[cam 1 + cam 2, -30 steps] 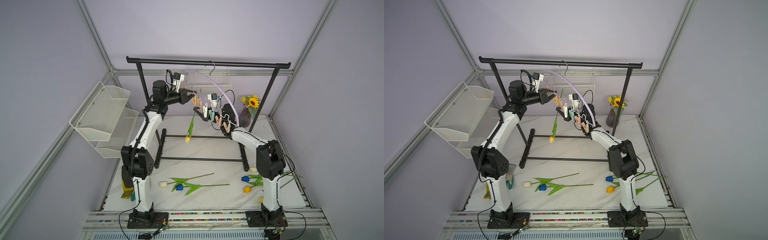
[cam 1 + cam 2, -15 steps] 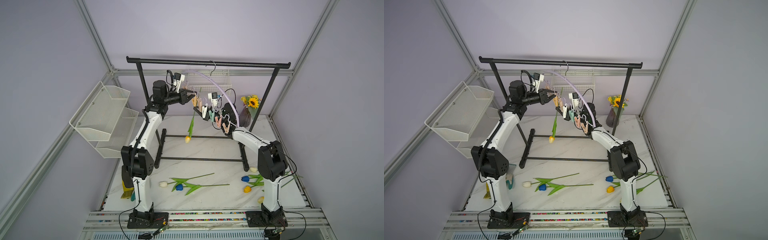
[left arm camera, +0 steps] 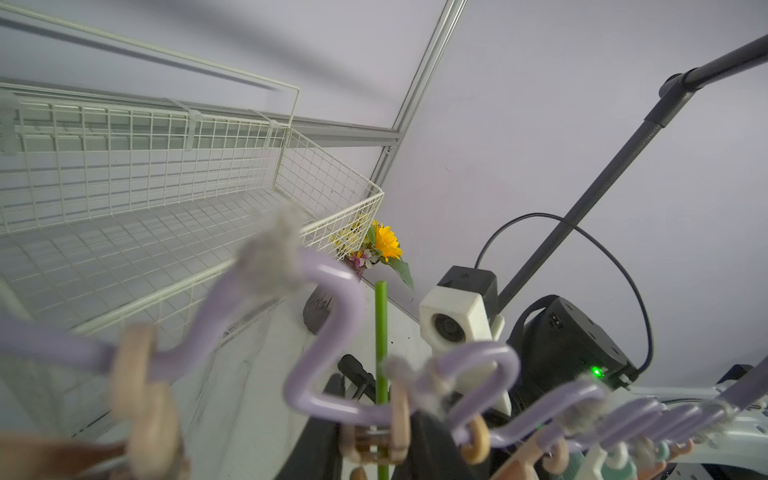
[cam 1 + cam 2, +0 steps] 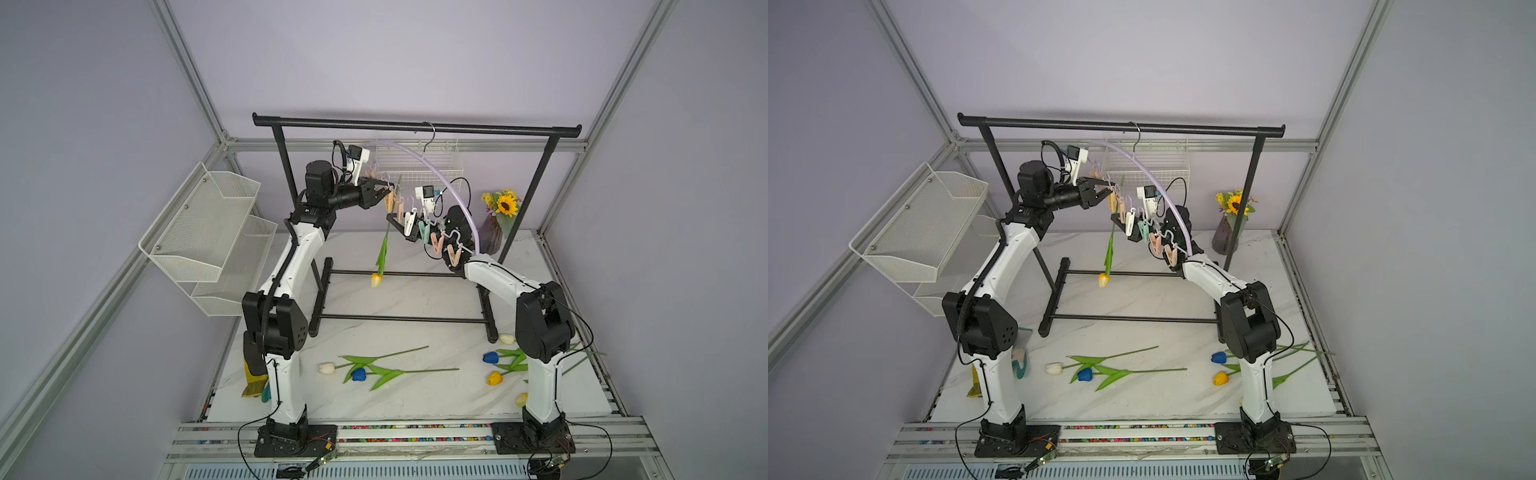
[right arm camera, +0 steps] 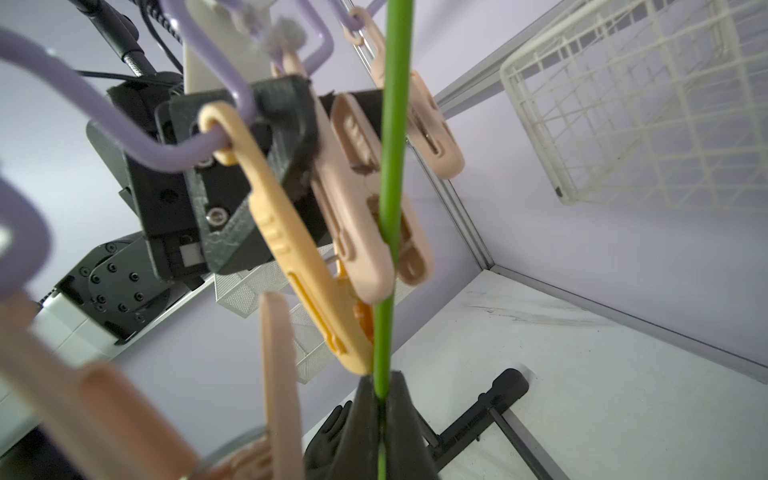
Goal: Dry the flowers on a clothes hanger
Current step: Clamp the flower onto the hanger.
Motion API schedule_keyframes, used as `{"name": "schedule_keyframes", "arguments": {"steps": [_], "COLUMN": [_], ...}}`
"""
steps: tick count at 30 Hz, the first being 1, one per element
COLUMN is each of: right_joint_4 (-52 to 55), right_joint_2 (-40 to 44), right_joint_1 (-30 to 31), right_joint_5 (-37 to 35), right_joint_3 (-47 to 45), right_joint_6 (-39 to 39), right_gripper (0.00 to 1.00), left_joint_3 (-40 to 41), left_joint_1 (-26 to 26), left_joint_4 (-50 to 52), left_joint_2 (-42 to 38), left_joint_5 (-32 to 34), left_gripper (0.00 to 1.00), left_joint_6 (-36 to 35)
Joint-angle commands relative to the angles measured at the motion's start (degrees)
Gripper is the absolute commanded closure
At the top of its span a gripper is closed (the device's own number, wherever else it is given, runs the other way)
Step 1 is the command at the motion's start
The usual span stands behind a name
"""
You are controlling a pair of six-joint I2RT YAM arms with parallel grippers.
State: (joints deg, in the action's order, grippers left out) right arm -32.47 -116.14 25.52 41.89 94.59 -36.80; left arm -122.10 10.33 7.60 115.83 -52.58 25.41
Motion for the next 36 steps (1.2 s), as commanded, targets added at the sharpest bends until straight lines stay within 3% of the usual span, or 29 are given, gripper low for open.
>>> {"name": "schedule_keyframes", "arguments": {"steps": [1, 4, 22, 27, 32, 36], "right_joint_4": [0.5, 0.8, 6.6, 7.1, 7.5, 7.8], "right_joint_2": [2.5, 2.7, 3.4, 4.0, 4.5, 5.2], "right_joint_1": [0.4, 0.5, 0.4, 0.4, 0.1, -0.4], "right_joint_5": [1.1, 1.0, -1.9, -4.2, -5.5, -6.6], "right_joint_3": [1.3, 1.3, 0.9, -0.9, -2.1, -3.6], "right_joint_6": [0.9, 1.1, 5.7, 7.7, 8.6, 9.2], "right_gripper": [1.0, 1.0, 1.0, 0.96, 0.79, 0.72], "left_joint_3": [0.2, 0.3, 7.3, 11.5, 14.2, 16.3], "left_joint_1": [0.2, 0.2, -0.2, -0.4, -0.5, -0.5], "left_joint_4": [-3.6, -3.7, -3.5, -1.9, -0.2, 1.2], "left_joint_2": [-0.2, -0.3, -6.3, -10.1, -13.1, -15.5], "left_joint_5": [-0.4, -0.4, 3.6, 7.6, 9.7, 11.9], "left_gripper": [0.72, 0.68, 0.2, 0.19, 0.18, 0.18], "left_joint_6": [0.6, 0.6, -1.9, -3.9, -5.4, -5.6]}}
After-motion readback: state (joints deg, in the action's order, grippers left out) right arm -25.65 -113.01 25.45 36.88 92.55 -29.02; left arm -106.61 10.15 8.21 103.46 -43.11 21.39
